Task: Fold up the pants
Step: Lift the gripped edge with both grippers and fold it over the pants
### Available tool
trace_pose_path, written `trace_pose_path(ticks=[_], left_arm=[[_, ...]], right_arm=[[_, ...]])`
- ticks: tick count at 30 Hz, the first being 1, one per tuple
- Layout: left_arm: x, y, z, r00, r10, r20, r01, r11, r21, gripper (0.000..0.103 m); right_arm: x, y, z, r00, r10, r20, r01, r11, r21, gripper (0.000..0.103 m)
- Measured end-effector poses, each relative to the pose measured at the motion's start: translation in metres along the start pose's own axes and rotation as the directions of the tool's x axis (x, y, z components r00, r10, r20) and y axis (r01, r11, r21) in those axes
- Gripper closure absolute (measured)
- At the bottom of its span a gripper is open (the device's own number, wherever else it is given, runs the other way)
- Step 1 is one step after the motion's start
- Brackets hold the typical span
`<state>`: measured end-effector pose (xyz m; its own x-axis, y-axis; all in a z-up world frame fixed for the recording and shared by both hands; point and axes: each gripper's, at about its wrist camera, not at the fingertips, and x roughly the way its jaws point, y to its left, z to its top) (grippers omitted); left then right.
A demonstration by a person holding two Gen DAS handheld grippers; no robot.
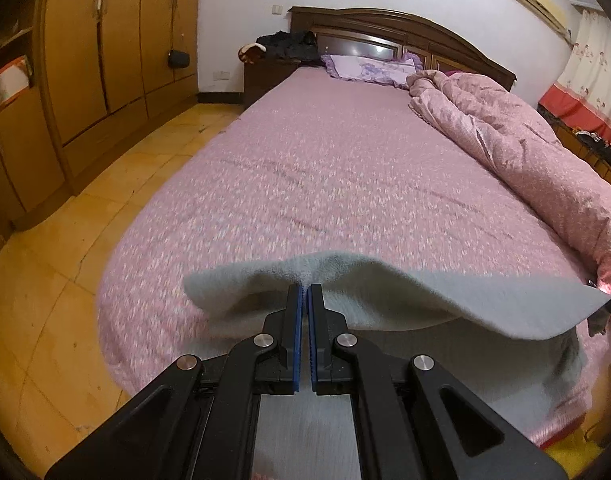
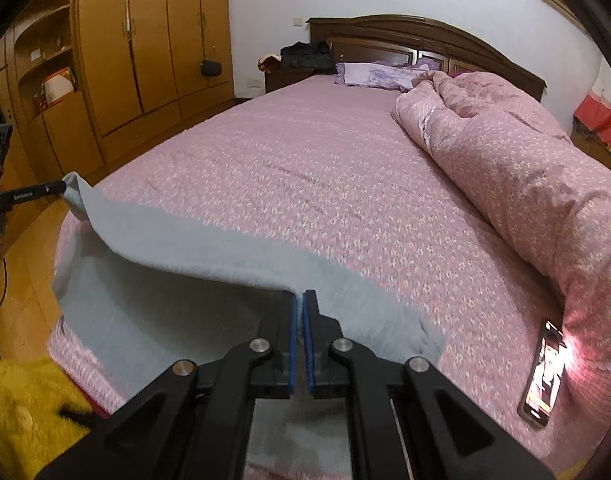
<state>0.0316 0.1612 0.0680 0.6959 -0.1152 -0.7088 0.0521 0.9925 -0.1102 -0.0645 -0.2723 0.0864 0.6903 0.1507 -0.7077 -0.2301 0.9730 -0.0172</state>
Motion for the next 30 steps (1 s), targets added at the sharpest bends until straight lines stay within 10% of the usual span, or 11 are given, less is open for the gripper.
trace_pose_path(ticks=[15, 30], left_arm=[[-0.019, 0.012, -0.059, 0.998, 0.027, -0.052, -0.027, 1.0, -0.008, 0.103], [0.017, 0.038, -0.124, 0.973, 0.017, -0.23, -0.05, 0.989, -0.138, 0.103]], right_arm=[[-0.013, 0.018, -0.06, 0.987, 0.063, -0.147, -0.063, 0.998, 0.004, 0.1], [0.026, 0.025, -0.101, 0.93, 0.096, -0.356, -0.089, 0.995, 0.035, 0.1]])
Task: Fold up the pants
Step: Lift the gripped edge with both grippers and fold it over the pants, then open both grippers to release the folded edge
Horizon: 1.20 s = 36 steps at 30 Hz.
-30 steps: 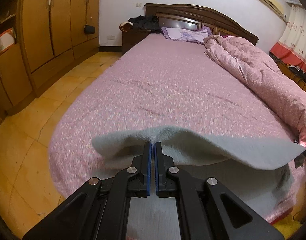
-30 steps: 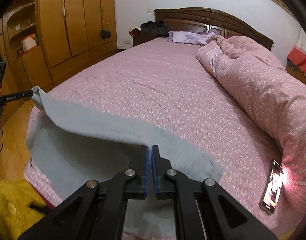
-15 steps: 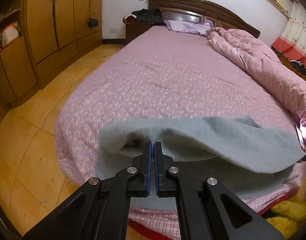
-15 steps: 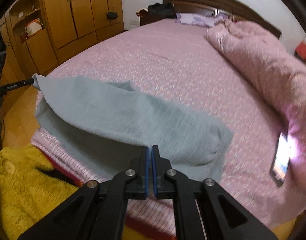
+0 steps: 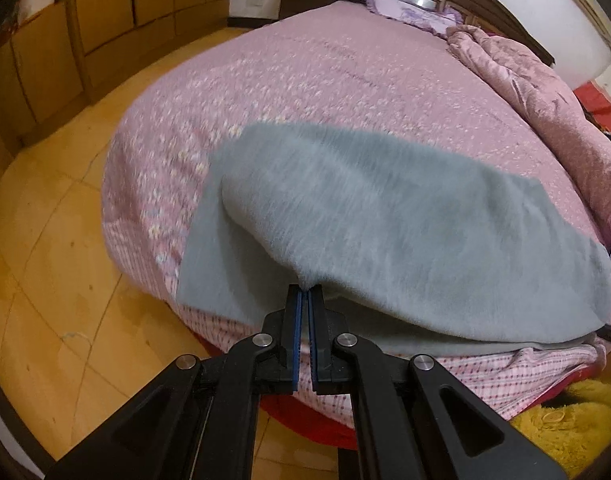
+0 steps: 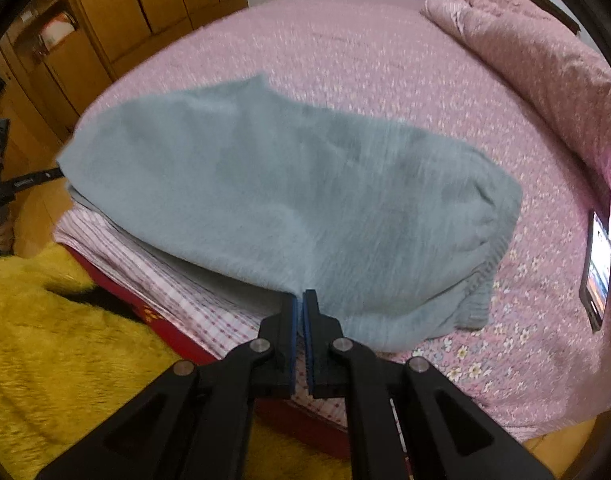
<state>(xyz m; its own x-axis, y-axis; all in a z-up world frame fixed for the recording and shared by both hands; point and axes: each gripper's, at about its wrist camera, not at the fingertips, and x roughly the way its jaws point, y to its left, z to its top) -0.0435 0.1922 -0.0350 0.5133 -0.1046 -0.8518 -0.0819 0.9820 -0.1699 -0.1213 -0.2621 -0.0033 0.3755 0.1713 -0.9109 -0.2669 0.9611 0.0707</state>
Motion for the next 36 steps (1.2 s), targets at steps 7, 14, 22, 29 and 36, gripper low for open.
trace_pose_path(ticks=[7, 14, 22, 29, 36], left_arm=[[-0.01, 0.025, -0.007, 0.997, 0.072, 0.023, -0.07, 0.995, -0.069, 0.102], [-0.011, 0.05, 0.004, 0.992, 0.008, 0.128, 0.023, 0.972, -0.236, 0.084], [0.024, 0.048, 0.021, 0.983, -0.151, 0.105, 0.18, 0.904, -0.387, 0.081], [0.024, 0.005, 0.049, 0.954, -0.244, 0.174, 0.287, 0.913, -0.29, 0.081], [0.032, -0.071, 0.08, 0.951, -0.281, 0.129, 0.291, 0.954, -0.068, 0.081]], right_arm=[[0.011, -0.011, -0.001, 0.995, 0.002, -0.102, 0.003, 0.999, 0.048, 0.088], [-0.029, -0.007, 0.01, 0.997, -0.07, -0.033, 0.069, 0.997, -0.03, 0.075], [-0.052, -0.013, 0.03, 0.995, -0.092, 0.04, 0.093, 0.996, -0.011, 0.072], [-0.027, -0.006, 0.037, 0.998, -0.062, 0.029, 0.062, 0.998, -0.009, 0.072], [-0.002, 0.004, 0.044, 0.999, -0.042, 0.015, 0.042, 0.999, -0.023, 0.072]])
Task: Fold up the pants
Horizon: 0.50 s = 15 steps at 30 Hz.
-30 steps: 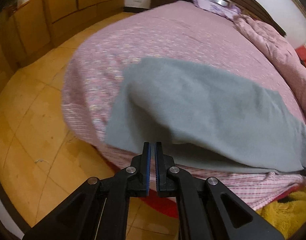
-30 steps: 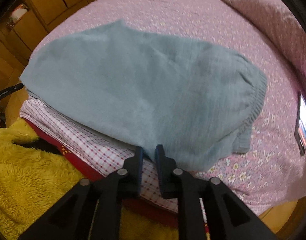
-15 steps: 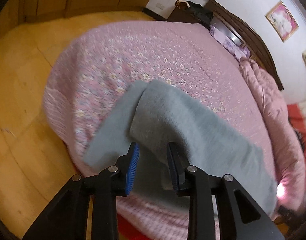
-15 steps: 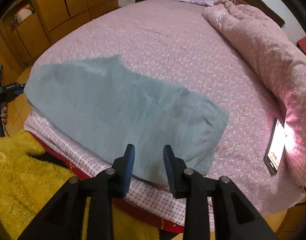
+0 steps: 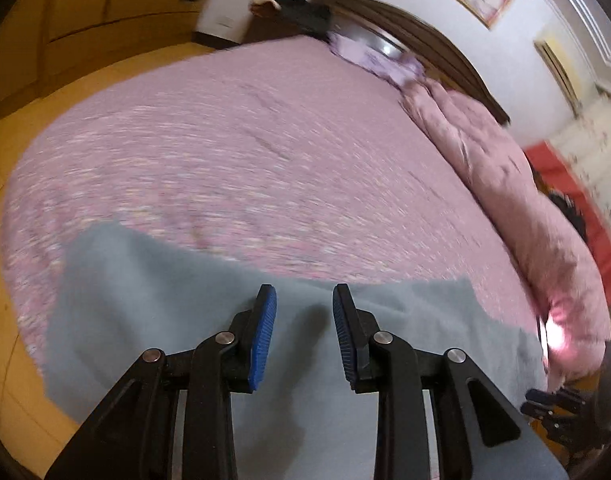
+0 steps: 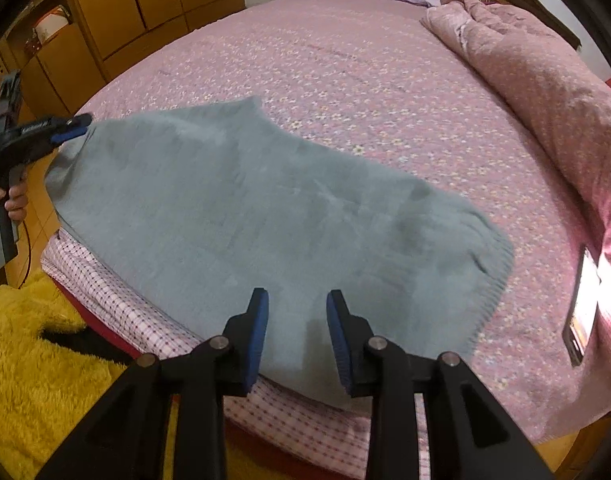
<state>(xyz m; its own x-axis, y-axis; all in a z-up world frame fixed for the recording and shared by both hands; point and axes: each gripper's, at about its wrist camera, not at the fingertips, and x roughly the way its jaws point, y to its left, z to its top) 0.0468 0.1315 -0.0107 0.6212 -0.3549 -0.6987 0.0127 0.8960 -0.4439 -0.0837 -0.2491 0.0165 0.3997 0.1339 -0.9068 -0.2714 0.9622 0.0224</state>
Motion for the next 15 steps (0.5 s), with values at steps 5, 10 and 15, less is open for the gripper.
trace_pose_path(ticks=[5, 10, 15], left_arm=[[-0.005, -0.009, 0.0, 0.999, 0.035, -0.009, -0.035, 0.999, -0.005, 0.081], [-0.04, 0.017, -0.005, 0.988, 0.156, 0.021, -0.155, 0.988, -0.021, 0.081], [-0.071, 0.061, -0.019, 0.971, 0.234, 0.048, -0.226, 0.965, -0.132, 0.081]], right_arm=[[0.013, 0.01, 0.02, 1.0, 0.029, -0.007, -0.029, 0.999, -0.021, 0.072], [0.023, 0.035, 0.057, 0.997, 0.073, -0.003, -0.073, 0.995, -0.073, 0.066], [0.031, 0.077, 0.09, 0.991, 0.133, 0.013, -0.13, 0.98, -0.149, 0.064]])
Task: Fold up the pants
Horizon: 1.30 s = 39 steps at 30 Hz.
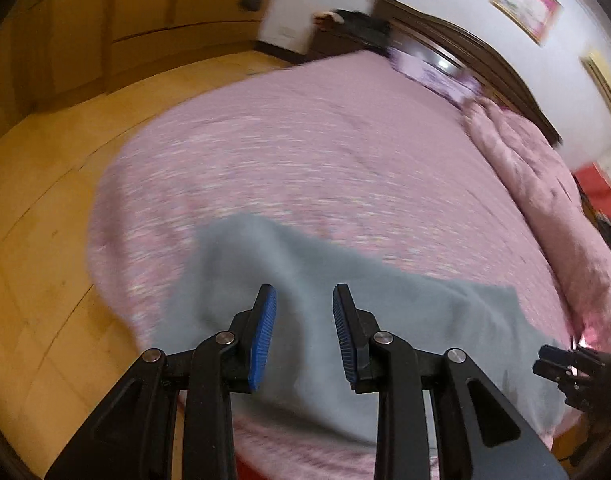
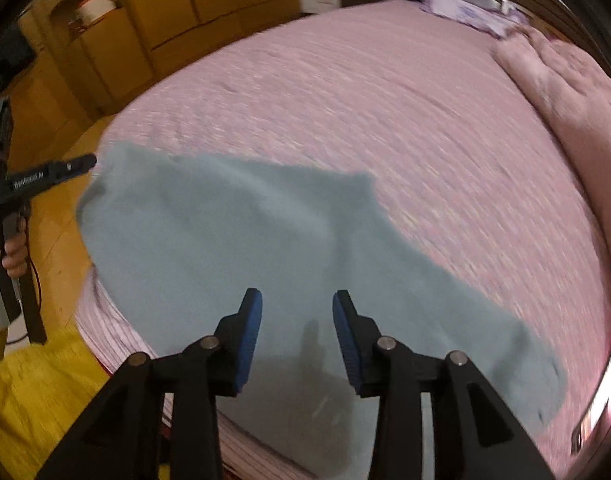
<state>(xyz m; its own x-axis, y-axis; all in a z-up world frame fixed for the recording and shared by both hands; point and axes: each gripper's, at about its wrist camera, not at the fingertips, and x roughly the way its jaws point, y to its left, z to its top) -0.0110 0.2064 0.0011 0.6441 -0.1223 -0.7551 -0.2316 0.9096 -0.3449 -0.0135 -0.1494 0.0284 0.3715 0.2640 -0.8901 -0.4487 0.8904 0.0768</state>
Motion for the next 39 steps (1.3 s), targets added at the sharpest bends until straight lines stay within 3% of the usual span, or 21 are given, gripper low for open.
trace_pose_path(ticks=[4, 9, 12, 18, 20, 21, 26, 30, 32, 34, 36, 39], left_arm=[[0.011, 0.046, -0.009, 0.999, 0.007, -0.037, -0.013, 0.987, -0.161, 0.081], [0.04, 0.064, -0.019, 0.983, -0.166, -0.083, 0.131, 0.936, -0.327, 0.078], [0.057, 0.058, -0.021, 0.979, -0.185, -0.09, 0.143, 0.925, -0.351, 0.075], [0.072, 0.047, -0.028, 0.988, -0.126, -0.088, 0.088, 0.933, -0.348, 0.075], [0.069, 0.045, -0.028, 0.989, -0.127, -0.078, 0.094, 0.938, -0.333, 0.086], [0.066, 0.044, -0.025, 0.989, -0.132, -0.071, 0.102, 0.942, -0.32, 0.099], [0.037, 0.036, -0.011, 0.998, -0.065, 0.009, 0.065, 0.966, -0.248, 0.103], [0.0, 0.024, 0.008, 0.99, 0.104, 0.096, -0.094, 0.99, -0.104, 0.103], [-0.008, 0.023, 0.015, 0.972, 0.201, 0.124, -0.197, 0.979, -0.046, 0.103], [-0.011, 0.03, 0.018, 0.961, 0.25, 0.119, -0.249, 0.968, -0.028, 0.103], [-0.011, 0.04, 0.018, 0.963, 0.252, 0.099, -0.248, 0.967, -0.054, 0.103], [-0.009, 0.05, 0.014, 0.979, 0.187, 0.081, -0.177, 0.977, -0.116, 0.103]], right_arm=[[0.012, 0.024, 0.013, 0.999, 0.043, 0.006, -0.043, 0.999, -0.013, 0.064], [0.024, 0.031, 0.008, 0.998, 0.07, -0.003, -0.07, 0.997, 0.04, 0.064], [0.027, 0.031, 0.001, 0.997, 0.073, -0.013, -0.073, 0.996, 0.058, 0.064], [0.027, 0.027, -0.007, 0.997, 0.079, -0.002, -0.079, 0.993, 0.088, 0.064], [0.025, 0.027, -0.008, 0.996, 0.089, 0.003, -0.089, 0.992, 0.095, 0.064], [0.026, 0.027, -0.007, 0.996, 0.091, 0.004, -0.091, 0.991, 0.094, 0.064], [0.024, 0.03, -0.009, 0.996, 0.089, 0.016, -0.091, 0.992, 0.088, 0.064], [0.023, 0.029, -0.008, 0.996, 0.087, 0.021, -0.089, 0.992, 0.087, 0.064], [0.024, 0.029, -0.008, 0.996, 0.088, 0.021, -0.089, 0.992, 0.087, 0.064], [0.025, 0.029, -0.009, 0.996, 0.09, 0.018, -0.091, 0.992, 0.088, 0.064], [0.026, 0.029, -0.009, 0.996, 0.091, 0.013, -0.092, 0.992, 0.088, 0.064], [0.027, 0.03, -0.01, 0.996, 0.091, 0.007, -0.091, 0.992, 0.088, 0.064]])
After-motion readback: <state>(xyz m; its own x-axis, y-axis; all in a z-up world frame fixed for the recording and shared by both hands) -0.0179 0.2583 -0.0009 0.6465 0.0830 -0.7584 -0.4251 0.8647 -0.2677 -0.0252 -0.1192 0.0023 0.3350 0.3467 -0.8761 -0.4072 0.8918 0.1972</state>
